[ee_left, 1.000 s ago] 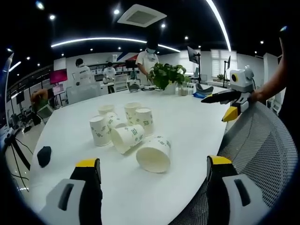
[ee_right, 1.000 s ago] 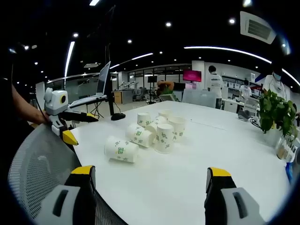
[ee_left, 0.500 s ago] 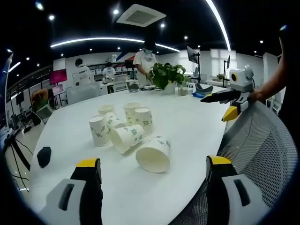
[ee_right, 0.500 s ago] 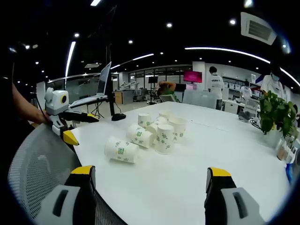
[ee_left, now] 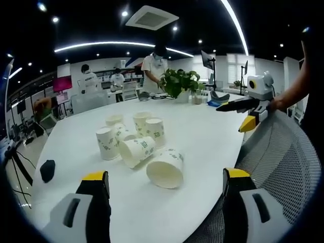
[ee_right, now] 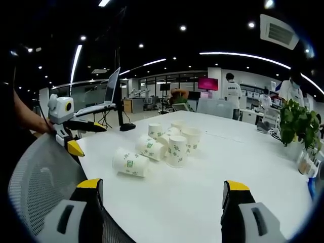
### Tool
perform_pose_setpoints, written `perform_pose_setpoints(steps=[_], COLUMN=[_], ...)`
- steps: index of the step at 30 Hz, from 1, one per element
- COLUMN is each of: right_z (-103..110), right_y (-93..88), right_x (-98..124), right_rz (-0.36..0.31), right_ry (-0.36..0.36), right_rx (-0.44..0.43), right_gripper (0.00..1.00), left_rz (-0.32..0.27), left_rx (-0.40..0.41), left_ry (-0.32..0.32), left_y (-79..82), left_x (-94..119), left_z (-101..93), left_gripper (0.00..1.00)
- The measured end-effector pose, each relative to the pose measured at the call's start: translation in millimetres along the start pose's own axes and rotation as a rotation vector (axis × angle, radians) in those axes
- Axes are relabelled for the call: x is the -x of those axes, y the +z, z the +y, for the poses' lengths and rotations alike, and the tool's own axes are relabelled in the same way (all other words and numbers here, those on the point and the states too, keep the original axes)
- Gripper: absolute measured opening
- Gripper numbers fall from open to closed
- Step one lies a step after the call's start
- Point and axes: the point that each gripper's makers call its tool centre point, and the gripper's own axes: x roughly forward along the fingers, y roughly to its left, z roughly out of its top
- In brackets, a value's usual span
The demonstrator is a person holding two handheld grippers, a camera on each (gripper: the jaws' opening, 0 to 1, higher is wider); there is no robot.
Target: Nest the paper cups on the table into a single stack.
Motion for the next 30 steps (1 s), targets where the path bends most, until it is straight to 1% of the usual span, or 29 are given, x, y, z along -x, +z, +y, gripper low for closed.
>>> perform_pose_setpoints(steps=[4, 8, 11, 16, 19, 25, 26, 27, 29, 30], right_z=[0, -1, -1, -2, -2, -1, -1, -1, -2, -2], right_y=[1.7, 2.8, 2.9, 3.2, 3.2, 3.7, 3.7, 4.0, 4.2, 4.0], right_x=[0, 0, 0, 1, 0, 0, 0, 0, 0, 0], right_rz=[-0.006, -0.01, -0.012, -0.014, -0.014, -0.016, -0.016, -0.017, -0.018, -0.018], right_ry=[-0.004, -0.005, -0.006, -0.009, -0.006, -0.004, -0.005, -0.006, -0.007, -0.008], right_rx=[0.004, 0.003, 0.002, -0.001, -0.001, -0.003, -0.003, -0.003, -0.004, -0.003], right_gripper=[0.99, 0.99, 0.99, 0.99, 0.98, 0.98, 0.98, 0.98, 0.98, 0.98], left_rz=[-0.004, 0.008, 0.017, 0.026, 0.019, 0.035, 0.055, 0.069, 0.086, 0.089], left_rx=[0.001, -0.018, -0.011, -0.009, -0.005, 0.016, 0.044, 0.05, 0.03, 0.023], left_ry=[0.001, -0.023, -0.042, -0.067, -0.082, -0.125, -0.152, -0.158, -0.153, -0.154], left_y=[1.2, -0.5, -1.3, 6.5, 14.1, 13.8, 10.6, 8.6, 5.9, 5.1], left_x=[0, -1, -2, -4, -8, -16, -16, -17, -20, -20], left_z=[1.0, -3.1, -6.0, -8.1, -10.1, -14.7, -19.2, -20.0, -20.3, -20.9], left_gripper=[0.92, 0.91, 0.91, 0.86, 0.82, 0.74, 0.7, 0.66, 0.57, 0.55])
